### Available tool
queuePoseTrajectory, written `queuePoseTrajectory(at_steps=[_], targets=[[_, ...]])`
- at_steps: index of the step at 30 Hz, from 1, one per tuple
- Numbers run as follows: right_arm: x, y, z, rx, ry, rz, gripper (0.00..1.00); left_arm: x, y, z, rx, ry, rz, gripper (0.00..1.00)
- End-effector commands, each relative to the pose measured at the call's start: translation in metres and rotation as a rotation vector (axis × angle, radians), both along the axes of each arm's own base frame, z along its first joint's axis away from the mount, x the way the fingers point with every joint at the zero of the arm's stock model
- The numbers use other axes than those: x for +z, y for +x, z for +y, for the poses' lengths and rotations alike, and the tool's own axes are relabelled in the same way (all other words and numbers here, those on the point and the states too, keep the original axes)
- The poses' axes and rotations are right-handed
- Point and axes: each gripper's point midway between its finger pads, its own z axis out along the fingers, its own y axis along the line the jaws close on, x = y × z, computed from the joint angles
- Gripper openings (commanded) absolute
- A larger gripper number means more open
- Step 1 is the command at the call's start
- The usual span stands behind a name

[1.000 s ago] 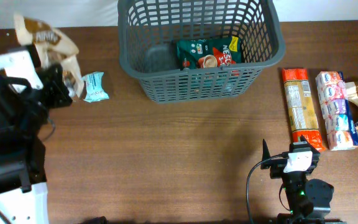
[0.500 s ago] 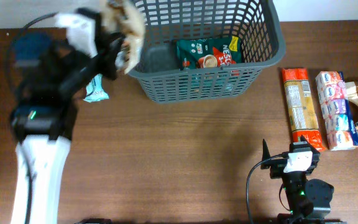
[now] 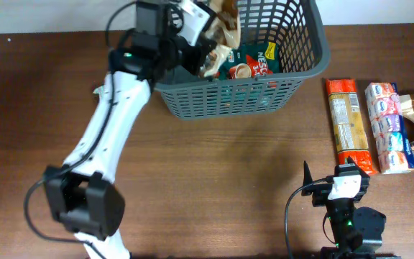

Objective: Pack container
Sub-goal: 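Carry the cookie bag over the basket and release it inside, then reach the left gripper to the mint-green tissue wipes pack and grasp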

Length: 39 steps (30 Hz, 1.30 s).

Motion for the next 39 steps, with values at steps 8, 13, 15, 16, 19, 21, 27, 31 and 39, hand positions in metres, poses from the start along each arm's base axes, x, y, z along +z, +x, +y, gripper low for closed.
queuePoseTrajectory(at_steps=[8, 13, 15, 16, 19, 21, 27, 31, 39], targets=[[-0.003, 0.0, 0.003, 0.01, 0.013, 0.004, 0.99, -0.047, 0.018, -0.001, 0.031, 0.085, 0.045, 0.13], [-0.003, 0.0, 0.003, 0.01, 0.013, 0.004, 0.99, -0.037, 0.02, 0.003, 0.053, 0.099, 0.033, 0.57], [-0.003, 0.0, 0.003, 0.01, 0.013, 0.004, 0.99, -0.021, 0.022, 0.011, 0.092, 0.126, 0.015, 0.61], [-0.003, 0.0, 0.003, 0.01, 0.013, 0.004, 0.99, -0.008, 0.023, 0.016, 0.115, 0.139, -0.002, 0.61], [-0.003, 0.0, 0.003, 0.01, 0.013, 0.004, 0.99, 0.042, 0.023, 0.031, 0.186, 0.167, -0.072, 0.61], [-0.003, 0.0, 0.003, 0.01, 0.013, 0.004, 0.99, 0.089, 0.014, 0.045, 0.247, 0.183, -0.134, 0.61], [-0.003, 0.0, 0.003, 0.01, 0.013, 0.004, 0.99, 0.163, -0.025, 0.1, 0.443, 0.247, -0.197, 0.62], [-0.003, 0.0, 0.003, 0.01, 0.013, 0.004, 0.99, 0.169, -0.051, 0.152, 0.623, 0.302, -0.132, 0.7], [-0.003, 0.0, 0.003, 0.01, 0.013, 0.004, 0.99, 0.148, -0.088, 0.247, 0.819, 0.421, 0.035, 0.74]])
